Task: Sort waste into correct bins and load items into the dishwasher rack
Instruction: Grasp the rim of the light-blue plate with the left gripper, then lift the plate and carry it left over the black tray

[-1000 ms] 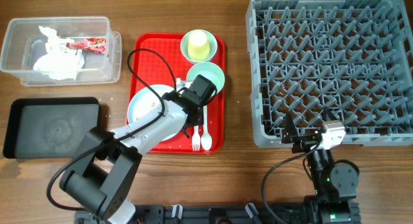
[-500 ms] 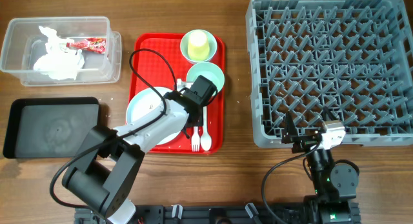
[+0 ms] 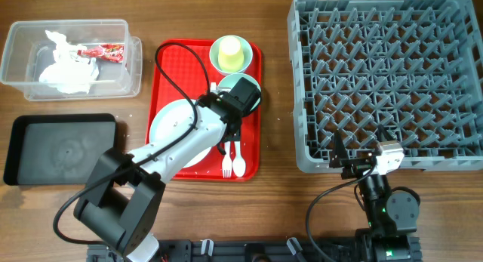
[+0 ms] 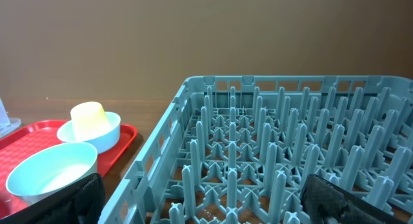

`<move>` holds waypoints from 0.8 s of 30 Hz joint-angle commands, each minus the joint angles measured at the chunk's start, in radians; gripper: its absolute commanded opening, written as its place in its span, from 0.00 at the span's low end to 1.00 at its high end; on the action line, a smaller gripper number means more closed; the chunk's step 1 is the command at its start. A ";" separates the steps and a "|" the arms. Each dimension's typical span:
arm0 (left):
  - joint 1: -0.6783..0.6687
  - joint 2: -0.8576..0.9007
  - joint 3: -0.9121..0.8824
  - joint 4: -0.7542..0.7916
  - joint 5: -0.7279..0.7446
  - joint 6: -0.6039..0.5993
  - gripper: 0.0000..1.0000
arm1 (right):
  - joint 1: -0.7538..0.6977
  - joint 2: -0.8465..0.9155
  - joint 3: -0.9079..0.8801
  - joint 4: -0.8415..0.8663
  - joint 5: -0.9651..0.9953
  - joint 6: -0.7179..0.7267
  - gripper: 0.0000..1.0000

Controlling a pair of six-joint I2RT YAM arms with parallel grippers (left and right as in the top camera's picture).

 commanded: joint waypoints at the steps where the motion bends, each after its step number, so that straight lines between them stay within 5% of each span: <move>1: -0.007 -0.006 0.028 -0.012 -0.057 -0.003 0.04 | -0.005 -0.005 -0.002 0.003 0.008 -0.012 1.00; 24: -0.007 -0.006 0.195 -0.225 -0.196 -0.007 0.04 | -0.005 -0.005 -0.002 0.003 0.008 -0.013 1.00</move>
